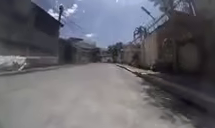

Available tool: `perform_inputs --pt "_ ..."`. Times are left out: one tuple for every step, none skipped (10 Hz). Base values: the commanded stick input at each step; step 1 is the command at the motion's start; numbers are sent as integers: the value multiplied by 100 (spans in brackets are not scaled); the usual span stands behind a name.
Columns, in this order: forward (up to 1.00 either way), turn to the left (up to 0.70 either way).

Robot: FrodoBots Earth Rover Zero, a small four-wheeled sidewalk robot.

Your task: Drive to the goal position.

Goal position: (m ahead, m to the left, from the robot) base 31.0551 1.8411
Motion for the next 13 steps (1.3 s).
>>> perform_inputs --pt "85 -34" --pt "85 -12" --pt "85 0" --pt "85 0" --pt "85 0" --pt "85 0" --pt "85 0" --pt "85 0" --pt "85 0" --pt "85 0" --pt "85 0" --pt "85 0" --pt "85 0"
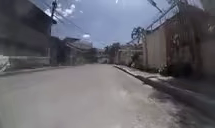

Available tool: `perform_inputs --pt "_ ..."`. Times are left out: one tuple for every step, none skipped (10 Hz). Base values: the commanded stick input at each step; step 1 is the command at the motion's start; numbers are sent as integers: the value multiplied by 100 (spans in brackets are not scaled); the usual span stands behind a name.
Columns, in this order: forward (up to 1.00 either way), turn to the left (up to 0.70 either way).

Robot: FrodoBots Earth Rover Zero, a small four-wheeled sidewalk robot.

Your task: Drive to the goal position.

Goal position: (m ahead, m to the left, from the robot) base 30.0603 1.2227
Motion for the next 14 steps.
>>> perform_inputs --pt "85 0" --pt "85 0" --pt "85 0" --pt "85 -1" --pt "85 -23" --pt "85 -34" --pt "85 -34" --pt "85 -27" --pt "85 0" --pt "85 0" --pt "85 0" --pt "85 0" --pt "85 0" --pt "85 0"
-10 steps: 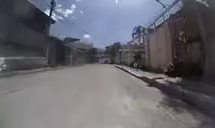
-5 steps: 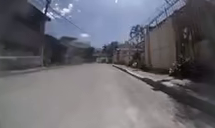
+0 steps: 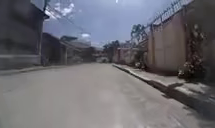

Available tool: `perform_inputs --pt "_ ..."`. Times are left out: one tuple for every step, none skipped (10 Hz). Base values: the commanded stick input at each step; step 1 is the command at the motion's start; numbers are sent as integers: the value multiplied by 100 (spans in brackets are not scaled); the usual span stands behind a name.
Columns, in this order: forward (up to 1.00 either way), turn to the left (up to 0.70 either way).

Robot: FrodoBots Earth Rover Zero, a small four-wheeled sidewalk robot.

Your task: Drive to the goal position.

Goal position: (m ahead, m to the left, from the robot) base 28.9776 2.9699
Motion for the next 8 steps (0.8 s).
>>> perform_inputs --pt "85 0" --pt "85 0" --pt "85 0" --pt "85 0" --pt "85 0" --pt "85 0" --pt "85 0" --pt "85 0"
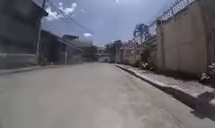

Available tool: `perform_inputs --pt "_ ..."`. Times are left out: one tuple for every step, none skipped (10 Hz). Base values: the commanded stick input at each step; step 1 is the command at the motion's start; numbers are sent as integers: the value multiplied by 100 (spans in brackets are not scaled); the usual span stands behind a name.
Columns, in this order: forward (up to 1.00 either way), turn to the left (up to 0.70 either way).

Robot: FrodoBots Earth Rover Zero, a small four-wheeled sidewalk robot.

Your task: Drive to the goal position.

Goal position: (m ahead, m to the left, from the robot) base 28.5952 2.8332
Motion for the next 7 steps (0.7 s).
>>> perform_inputs --pt "85 0" --pt "85 0" --pt "85 0" --pt "85 0" --pt "85 0" --pt "85 0" --pt "85 0"
